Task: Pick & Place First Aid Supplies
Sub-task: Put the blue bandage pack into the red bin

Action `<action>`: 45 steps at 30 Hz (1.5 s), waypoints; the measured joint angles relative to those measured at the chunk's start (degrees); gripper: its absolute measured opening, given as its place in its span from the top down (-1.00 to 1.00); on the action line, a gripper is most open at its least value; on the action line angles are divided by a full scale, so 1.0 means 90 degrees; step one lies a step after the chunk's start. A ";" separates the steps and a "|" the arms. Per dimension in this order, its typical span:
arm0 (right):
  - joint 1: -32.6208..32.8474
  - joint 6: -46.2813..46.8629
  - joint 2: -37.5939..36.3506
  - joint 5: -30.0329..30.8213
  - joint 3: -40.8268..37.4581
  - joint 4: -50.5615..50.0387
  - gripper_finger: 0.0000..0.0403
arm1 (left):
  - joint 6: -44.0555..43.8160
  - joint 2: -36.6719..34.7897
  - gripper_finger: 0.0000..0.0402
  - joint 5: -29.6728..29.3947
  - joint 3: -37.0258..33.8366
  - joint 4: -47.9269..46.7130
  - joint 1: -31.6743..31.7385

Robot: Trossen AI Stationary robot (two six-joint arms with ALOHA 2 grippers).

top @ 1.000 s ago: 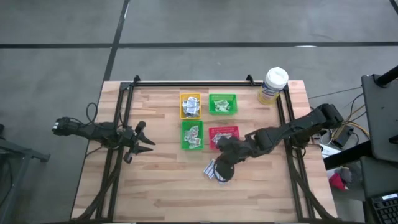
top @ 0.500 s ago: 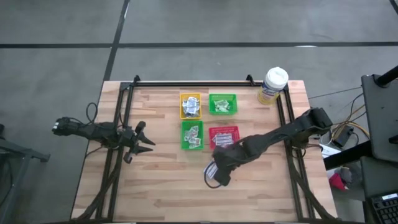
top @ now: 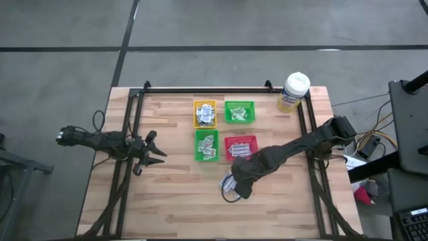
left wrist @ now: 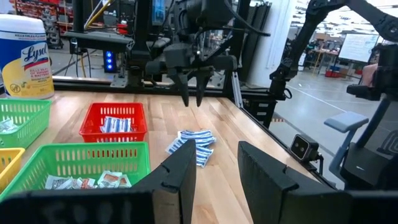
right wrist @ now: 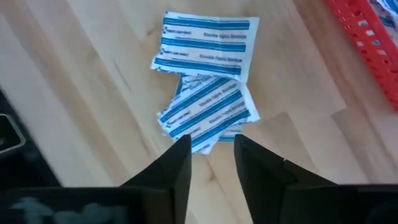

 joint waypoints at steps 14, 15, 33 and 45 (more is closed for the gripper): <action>-0.0095 -0.0493 0.1111 0.0342 0.0000 -0.0032 0.33 | 0.0002 0.0002 0.43 0.0002 -0.0002 -0.0001 0.0002; -0.0120 -0.0536 0.1156 0.0343 0.0000 -0.0033 0.33 | 0.0000 0.0002 0.43 0.0003 -0.0002 0.0000 0.0000; -0.0214 -0.0911 0.1429 0.0081 -0.0002 -0.0025 0.51 | -0.0002 0.0002 0.43 0.0007 -0.0005 0.0000 0.0000; -0.0248 -0.0840 0.1429 0.0006 -0.0085 -0.0037 0.95 | 0.0002 0.0000 0.43 0.0005 -0.0005 -0.0002 0.0001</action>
